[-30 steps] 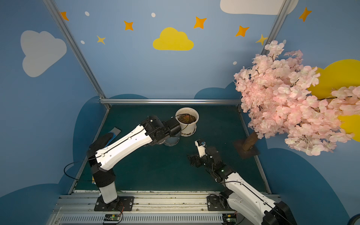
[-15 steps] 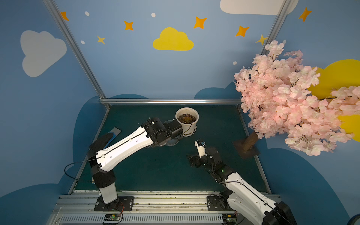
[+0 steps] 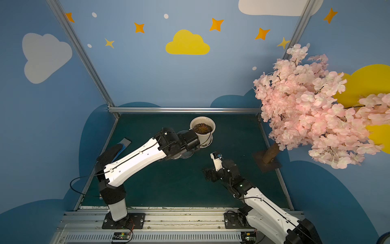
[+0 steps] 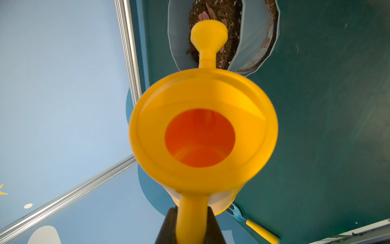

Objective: Water the succulent around the soil edge
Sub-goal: Water the soil of the potted plant with water.

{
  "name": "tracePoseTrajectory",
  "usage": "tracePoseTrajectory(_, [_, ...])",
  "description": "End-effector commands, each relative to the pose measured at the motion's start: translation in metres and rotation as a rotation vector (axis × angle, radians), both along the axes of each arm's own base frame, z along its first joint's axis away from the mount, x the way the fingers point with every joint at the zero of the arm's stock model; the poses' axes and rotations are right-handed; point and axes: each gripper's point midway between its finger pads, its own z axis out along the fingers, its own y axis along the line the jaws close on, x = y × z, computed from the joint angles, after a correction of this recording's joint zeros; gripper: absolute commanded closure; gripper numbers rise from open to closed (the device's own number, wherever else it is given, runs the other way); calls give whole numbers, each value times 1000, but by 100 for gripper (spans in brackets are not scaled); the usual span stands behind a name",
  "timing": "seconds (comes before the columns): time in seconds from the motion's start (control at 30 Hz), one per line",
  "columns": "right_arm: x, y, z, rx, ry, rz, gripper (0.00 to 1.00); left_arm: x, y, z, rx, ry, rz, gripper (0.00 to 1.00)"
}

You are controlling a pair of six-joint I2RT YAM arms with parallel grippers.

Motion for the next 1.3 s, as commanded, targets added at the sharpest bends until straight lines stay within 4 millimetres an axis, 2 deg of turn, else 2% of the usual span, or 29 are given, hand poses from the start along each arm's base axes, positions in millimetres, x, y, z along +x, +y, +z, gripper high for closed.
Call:
tracePoseTrajectory(0.0, [1, 5, 17, 19, -30, 18, 5, 1, -3, 1, -6, -1, 8, 97])
tracePoseTrajectory(0.37, [1, 5, 15, 10, -26, 17, 5, 10, -13, -5, -12, 3, -2, 97])
tracePoseTrajectory(0.77, [0, 4, 17, 12, -31, 18, 5, 25, -25, -8, -105, -3, 15, 97])
tracePoseTrajectory(1.03, [0, 4, 16, 8, -29, 16, 5, 38, -26, -13, -210, -40, 47, 97])
tracePoseTrajectory(1.27, [0, 4, 16, 4, -30, 17, 5, 43, -26, -8, -343, -112, 56, 97])
